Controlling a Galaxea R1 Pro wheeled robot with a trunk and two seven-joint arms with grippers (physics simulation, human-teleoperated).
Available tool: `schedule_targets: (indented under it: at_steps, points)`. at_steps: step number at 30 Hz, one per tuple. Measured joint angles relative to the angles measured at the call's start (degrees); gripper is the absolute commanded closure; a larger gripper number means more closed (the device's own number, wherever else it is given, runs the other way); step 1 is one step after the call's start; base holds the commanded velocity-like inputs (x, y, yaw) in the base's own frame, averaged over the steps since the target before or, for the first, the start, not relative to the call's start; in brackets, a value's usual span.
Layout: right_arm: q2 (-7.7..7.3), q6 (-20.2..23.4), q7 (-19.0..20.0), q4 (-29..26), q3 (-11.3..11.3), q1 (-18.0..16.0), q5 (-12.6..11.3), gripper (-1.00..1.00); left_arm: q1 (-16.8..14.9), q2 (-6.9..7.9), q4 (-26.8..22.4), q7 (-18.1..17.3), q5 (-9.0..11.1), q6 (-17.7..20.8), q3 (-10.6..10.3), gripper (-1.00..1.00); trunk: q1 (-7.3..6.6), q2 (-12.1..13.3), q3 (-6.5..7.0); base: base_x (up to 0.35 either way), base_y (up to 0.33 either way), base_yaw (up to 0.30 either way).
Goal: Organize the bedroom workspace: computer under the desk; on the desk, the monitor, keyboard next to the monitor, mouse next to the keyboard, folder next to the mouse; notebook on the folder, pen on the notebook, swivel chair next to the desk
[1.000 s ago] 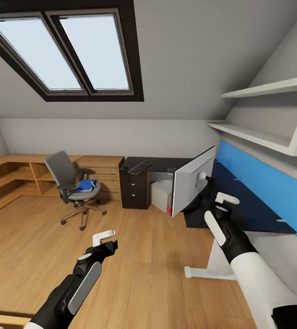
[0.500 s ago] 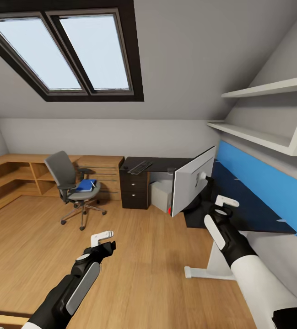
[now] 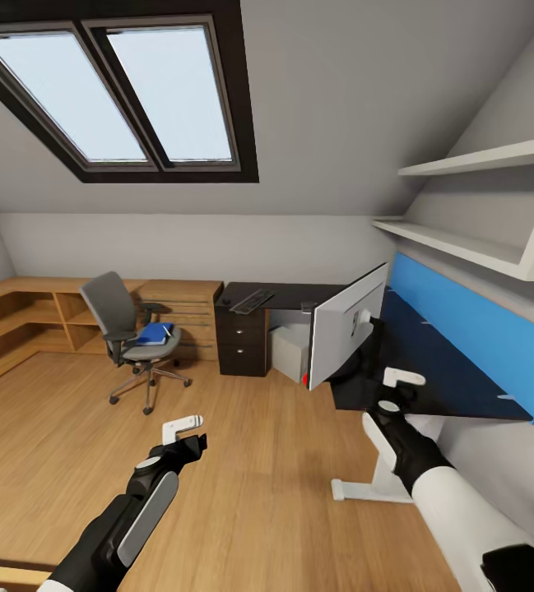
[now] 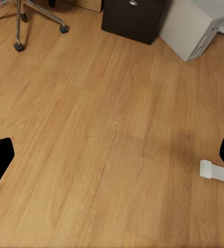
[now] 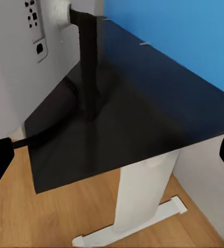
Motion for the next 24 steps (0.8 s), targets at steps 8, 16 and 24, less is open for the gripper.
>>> schedule_targets:
  at_steps: [8, 16, 24]
  points:
    - [0.01, -10.29, 2.34, 9.52, 1.65, 0.01, 5.75, -1.0, 0.0, 0.01, -0.07, 0.0, -0.11, 0.0, -0.05, -1.0, 0.0, 0.0, 0.0, 0.0, 0.0, 0.0]
    - [0.0, -16.81, 6.45, 10.98, 2.03, 0.01, 6.58, -1.0, 0.0, 0.01, -0.02, 0.0, -0.09, 0.0, -0.08, -1.0, 0.0, 0.0, 0.0, 0.0, 0.0, 0.0]
    - [-0.04, -19.42, 9.55, 11.55, 1.8, 0.01, 6.41, -1.0, 0.0, 0.01, -0.01, 0.0, -0.12, 0.0, -0.09, -1.0, 0.0, 0.0, 0.0, 0.0, 0.0, 0.0]
